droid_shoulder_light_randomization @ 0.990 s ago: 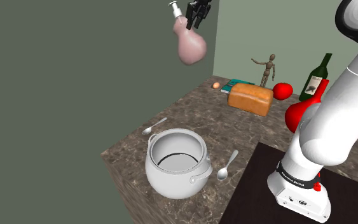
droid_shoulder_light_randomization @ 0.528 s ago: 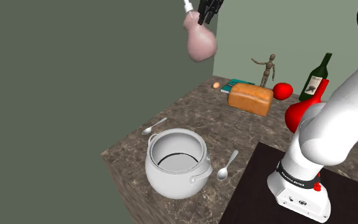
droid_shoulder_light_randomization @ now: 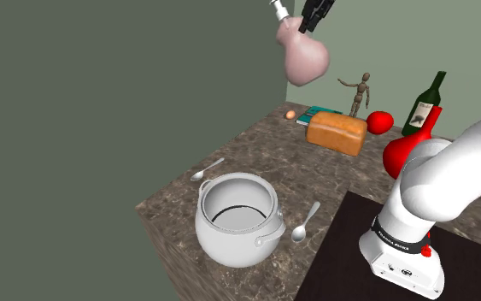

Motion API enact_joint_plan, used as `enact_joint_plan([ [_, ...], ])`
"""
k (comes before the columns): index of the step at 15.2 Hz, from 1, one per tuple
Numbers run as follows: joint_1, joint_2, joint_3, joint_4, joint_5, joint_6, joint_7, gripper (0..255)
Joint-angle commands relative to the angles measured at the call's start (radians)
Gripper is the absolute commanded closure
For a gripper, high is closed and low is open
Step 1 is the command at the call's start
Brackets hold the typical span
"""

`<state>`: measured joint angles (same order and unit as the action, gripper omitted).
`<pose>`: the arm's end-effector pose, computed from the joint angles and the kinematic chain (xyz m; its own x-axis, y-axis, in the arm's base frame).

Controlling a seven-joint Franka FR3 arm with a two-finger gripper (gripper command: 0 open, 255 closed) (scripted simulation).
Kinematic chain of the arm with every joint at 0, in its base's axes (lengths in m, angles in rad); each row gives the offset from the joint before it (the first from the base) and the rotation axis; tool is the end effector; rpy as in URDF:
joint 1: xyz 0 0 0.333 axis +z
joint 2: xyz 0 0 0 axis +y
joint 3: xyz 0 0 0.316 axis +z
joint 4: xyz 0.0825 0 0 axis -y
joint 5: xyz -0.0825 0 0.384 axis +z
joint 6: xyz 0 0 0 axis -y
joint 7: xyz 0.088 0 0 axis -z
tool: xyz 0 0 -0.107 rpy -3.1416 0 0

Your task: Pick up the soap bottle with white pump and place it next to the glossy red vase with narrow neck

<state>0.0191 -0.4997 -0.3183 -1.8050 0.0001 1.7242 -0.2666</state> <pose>0.3726 -0.1664 0.7550 0.9120 -0.0333 0.4088 -0.0168 -0.9989 -0.0439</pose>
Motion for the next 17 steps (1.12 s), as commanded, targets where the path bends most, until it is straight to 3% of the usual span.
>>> enact_joint_plan([
  [1,-0.015,-0.055,-0.017,-0.037,-0.013,-0.016,-0.028,255],
  [9,-0.074,-0.237,-0.082,-0.113,-0.069,-0.118,-0.13,255],
  [17,-0.126,-0.368,-0.169,-0.11,-0.136,-0.245,-0.252,255],
])
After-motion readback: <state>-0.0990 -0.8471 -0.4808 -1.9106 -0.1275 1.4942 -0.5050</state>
